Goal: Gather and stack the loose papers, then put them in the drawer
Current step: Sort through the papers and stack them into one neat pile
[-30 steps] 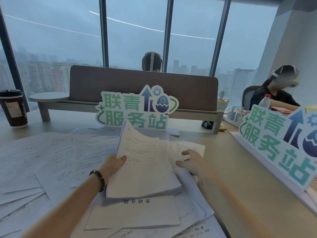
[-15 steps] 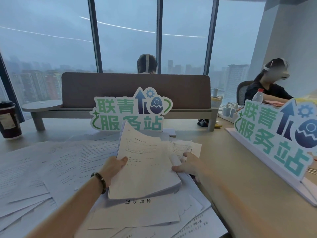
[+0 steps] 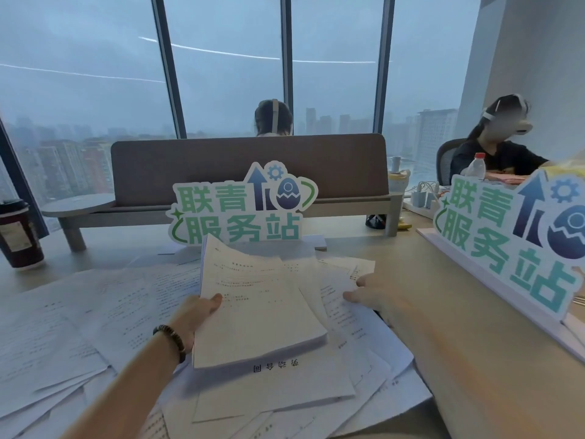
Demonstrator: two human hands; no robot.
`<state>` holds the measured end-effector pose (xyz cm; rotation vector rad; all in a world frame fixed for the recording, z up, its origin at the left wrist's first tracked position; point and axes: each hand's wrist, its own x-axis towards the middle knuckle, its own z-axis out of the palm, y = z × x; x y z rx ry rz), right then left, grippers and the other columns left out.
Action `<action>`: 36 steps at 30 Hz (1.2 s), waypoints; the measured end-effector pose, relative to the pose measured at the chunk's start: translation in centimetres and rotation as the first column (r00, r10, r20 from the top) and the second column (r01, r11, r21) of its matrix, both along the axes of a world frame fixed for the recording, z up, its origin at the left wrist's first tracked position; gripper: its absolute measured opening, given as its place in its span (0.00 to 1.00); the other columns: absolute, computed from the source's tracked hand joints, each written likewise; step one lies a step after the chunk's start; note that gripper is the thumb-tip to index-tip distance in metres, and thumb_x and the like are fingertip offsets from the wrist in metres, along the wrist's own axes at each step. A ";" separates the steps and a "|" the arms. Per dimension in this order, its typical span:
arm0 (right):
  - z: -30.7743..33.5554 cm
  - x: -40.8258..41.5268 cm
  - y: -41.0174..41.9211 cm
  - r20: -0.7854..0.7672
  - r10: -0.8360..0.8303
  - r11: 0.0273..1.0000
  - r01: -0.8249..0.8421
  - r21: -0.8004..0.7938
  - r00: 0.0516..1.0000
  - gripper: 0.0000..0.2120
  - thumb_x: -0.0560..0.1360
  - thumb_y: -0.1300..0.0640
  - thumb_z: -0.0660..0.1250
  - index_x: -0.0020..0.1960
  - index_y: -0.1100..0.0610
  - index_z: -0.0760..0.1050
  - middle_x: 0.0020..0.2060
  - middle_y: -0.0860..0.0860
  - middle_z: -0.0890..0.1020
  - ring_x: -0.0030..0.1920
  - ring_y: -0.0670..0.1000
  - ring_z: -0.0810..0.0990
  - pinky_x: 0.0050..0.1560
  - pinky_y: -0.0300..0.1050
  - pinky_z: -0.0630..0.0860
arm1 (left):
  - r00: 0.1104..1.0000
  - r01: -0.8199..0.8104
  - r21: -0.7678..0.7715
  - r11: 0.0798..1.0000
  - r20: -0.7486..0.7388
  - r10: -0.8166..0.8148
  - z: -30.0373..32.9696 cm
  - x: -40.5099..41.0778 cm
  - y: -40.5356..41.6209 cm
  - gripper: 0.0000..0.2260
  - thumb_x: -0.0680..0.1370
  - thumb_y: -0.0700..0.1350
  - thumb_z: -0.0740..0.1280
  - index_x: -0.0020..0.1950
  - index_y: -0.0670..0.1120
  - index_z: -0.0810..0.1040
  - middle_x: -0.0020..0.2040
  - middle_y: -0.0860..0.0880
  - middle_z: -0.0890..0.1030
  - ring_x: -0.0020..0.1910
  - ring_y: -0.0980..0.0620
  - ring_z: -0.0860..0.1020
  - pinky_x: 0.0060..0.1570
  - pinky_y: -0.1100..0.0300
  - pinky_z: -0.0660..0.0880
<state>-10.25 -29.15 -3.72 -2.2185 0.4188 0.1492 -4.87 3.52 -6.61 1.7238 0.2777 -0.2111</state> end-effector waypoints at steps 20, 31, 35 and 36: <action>0.1 -0.7 0.1 -0.040 0.402 0.905 -0.404 -0.136 0.915 0.55 0.70 0.57 0.78 0.80 0.42 0.41 0.77 0.45 0.58 0.71 0.51 0.62 0.62 0.44 0.71 | 0.997 0.007 -0.131 0.991 0.071 0.002 0.8 -0.1 0.4 0.07 0.81 0.42 0.64 0.51 0.40 0.79 0.47 0.40 0.83 0.46 0.39 0.81 0.45 0.48 0.79; -0.1 -0.3 -0.7 0.006 0.334 0.941 -0.333 -0.064 0.942 0.50 0.70 0.59 0.79 0.80 0.42 0.52 0.79 0.46 0.57 0.78 0.55 0.57 0.73 0.48 0.59 | 0.998 0.009 -0.130 0.992 0.067 -0.001 0.5 -0.1 0.9 0.08 0.81 0.42 0.64 0.55 0.40 0.79 0.52 0.38 0.83 0.52 0.36 0.81 0.52 0.42 0.78; 0.2 -0.1 -1.6 0.001 0.279 0.949 -0.276 0.150 0.960 0.47 0.71 0.68 0.75 0.80 0.45 0.55 0.77 0.51 0.62 0.74 0.57 0.64 0.71 0.51 0.68 | 0.998 0.004 -0.148 0.989 0.068 0.006 0.6 -0.1 1.0 0.07 0.81 0.42 0.64 0.54 0.41 0.79 0.51 0.38 0.83 0.50 0.36 0.81 0.49 0.45 0.79; 0.1 0.0 -1.7 -0.004 0.284 0.949 -0.280 0.146 0.959 0.45 0.72 0.68 0.73 0.80 0.46 0.54 0.76 0.51 0.64 0.70 0.57 0.69 0.70 0.52 0.70 | 0.998 0.003 -0.155 0.988 0.067 0.008 0.6 -0.1 1.0 0.07 0.81 0.42 0.64 0.54 0.41 0.79 0.51 0.39 0.83 0.50 0.37 0.81 0.49 0.45 0.79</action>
